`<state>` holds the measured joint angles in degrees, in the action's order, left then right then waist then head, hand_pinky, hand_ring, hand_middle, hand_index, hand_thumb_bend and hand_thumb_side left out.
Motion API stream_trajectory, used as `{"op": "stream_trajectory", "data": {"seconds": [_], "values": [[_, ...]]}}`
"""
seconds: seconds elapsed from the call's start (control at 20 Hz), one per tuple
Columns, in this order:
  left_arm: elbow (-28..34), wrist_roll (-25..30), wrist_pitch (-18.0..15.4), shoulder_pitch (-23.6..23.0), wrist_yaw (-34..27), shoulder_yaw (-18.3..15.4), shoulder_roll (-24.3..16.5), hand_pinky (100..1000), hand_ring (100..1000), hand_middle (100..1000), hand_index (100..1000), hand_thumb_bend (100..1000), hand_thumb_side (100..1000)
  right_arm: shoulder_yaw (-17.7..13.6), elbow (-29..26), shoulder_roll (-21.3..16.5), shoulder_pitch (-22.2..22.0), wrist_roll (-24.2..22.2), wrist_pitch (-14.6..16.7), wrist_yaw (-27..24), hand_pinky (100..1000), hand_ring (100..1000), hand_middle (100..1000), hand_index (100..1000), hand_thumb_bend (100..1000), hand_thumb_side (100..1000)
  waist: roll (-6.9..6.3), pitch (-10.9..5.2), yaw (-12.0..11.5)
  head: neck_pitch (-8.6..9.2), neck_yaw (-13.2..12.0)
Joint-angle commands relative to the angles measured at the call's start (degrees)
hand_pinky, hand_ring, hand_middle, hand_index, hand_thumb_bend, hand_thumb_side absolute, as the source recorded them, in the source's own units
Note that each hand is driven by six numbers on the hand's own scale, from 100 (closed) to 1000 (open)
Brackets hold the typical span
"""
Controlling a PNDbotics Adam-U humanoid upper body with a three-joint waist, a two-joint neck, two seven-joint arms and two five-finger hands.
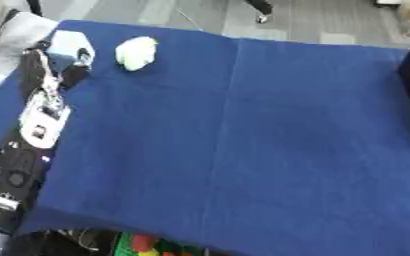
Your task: Pick up the objects with one hand, pass them to the other hand, and then place them into the box on the other side of the table.
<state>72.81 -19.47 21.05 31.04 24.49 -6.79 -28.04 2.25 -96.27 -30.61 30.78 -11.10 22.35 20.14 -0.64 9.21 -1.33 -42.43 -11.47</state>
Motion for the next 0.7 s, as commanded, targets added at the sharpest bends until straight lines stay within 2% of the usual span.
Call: {"op": "stream_trajectory", "data": {"seconds": [0.05,0.15,0.2,0.25,0.4,0.55,0.7], "values": [[9.3,7.6,-2.7,-0.6,-4.3,1.1,-3.9,709,396,237,560,100,385,1.4,-4.4,-0.4,0.9,0.2,3.0,0.3,959,854,526,955,100,303,-0.21,-1.13,-0.1,0.48,0.8],[14.2,15.0,-4.8,-1.6,-7.9,2.2,-5.0,716,396,236,559,100,430,3.1,-6.9,0.4,1.1,0.2,5.1,-0.4,944,850,533,958,100,269,-0.34,-1.29,-0.2,0.59,1.0],[16.5,19.0,-6.0,-1.9,-10.0,2.9,-5.4,720,399,240,564,100,462,4.0,-8.1,0.9,1.3,0.0,6.2,-1.1,933,847,539,960,100,221,-0.39,-1.37,-0.3,0.65,1.2],[18.5,22.9,-6.9,-2.1,-11.9,3.6,-5.8,721,399,239,563,100,463,4.8,-9.2,1.4,1.4,-0.3,7.2,-1.8,931,847,540,960,100,214,-0.42,-1.44,-0.3,0.67,1.3],[23.4,34.5,-9.7,-2.2,-17.7,6.6,-6.6,731,417,263,585,100,538,7.4,-11.7,3.5,2.4,-2.0,9.5,-3.5,913,841,548,965,100,122,-0.50,-1.64,-0.3,0.67,1.7],[26.6,44.5,-11.1,-1.4,-22.8,10.3,-6.5,735,422,268,589,100,568,10.1,-13.0,5.9,3.8,-4.3,11.4,-4.6,901,839,557,969,100,100,-0.51,-1.70,-0.3,0.61,1.8],[28.2,52.0,-11.2,-0.1,-26.2,13.8,-6.1,738,426,275,592,100,603,12.4,-13.4,8.1,5.0,-6.5,13.4,-4.9,894,842,578,977,100,100,-0.55,-1.63,-0.2,0.36,1.9]]}}
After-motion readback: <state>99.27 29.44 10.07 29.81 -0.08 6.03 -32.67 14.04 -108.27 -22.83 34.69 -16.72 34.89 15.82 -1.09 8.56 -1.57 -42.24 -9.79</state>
